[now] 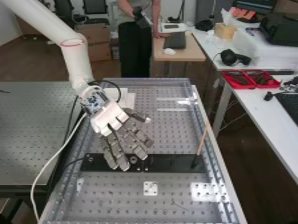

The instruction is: Grab the pcb board and place it in the clear container

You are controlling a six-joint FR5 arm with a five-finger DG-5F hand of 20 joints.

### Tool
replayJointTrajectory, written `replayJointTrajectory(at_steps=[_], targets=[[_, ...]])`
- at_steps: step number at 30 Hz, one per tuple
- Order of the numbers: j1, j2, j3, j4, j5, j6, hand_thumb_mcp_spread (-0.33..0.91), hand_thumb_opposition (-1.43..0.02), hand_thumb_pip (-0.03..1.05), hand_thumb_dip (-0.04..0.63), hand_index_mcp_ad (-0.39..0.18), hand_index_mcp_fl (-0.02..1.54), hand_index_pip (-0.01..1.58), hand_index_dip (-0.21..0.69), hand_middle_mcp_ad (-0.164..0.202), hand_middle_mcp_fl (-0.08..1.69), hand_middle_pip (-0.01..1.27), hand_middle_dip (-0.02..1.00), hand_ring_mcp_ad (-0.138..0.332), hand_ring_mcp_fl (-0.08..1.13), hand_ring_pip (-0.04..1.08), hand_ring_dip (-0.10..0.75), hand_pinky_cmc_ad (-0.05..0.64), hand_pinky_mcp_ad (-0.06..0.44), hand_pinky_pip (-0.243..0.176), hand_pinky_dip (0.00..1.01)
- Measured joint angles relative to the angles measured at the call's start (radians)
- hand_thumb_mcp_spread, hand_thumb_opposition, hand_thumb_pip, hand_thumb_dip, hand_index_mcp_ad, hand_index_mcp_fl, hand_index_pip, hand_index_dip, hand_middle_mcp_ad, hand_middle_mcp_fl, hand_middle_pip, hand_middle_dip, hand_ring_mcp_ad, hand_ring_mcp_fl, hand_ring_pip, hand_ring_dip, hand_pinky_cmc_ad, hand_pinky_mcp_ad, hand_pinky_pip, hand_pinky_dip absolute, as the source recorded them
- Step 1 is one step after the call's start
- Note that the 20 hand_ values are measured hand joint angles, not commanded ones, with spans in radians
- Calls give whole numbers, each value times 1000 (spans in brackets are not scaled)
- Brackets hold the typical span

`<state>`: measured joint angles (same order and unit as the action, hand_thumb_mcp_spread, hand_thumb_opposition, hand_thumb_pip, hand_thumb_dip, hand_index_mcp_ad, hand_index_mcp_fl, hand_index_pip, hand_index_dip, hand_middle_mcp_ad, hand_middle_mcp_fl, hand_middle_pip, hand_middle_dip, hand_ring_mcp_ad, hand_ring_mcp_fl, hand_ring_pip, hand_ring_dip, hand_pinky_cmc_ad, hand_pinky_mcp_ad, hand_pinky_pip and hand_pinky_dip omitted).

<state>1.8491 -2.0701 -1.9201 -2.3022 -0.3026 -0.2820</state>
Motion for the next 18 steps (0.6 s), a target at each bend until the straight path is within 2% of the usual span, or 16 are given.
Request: replayJointTrajectory(at_steps=[4,8,18], targets=[[-6,-40,31,-43,18,54,499,-730,318,134,-37,206,1094,260,28,-2,124,112,183,0,84,-5,215,176,-91,190],[-13,-72,59,-73,34,86,511,-724,318,134,-40,188,1178,260,28,-5,127,124,183,0,84,-5,216,164,-91,190],[-36,-103,82,-102,19,103,534,-738,325,155,-52,171,1230,248,24,-2,124,126,183,0,86,5,215,162,-91,190]])
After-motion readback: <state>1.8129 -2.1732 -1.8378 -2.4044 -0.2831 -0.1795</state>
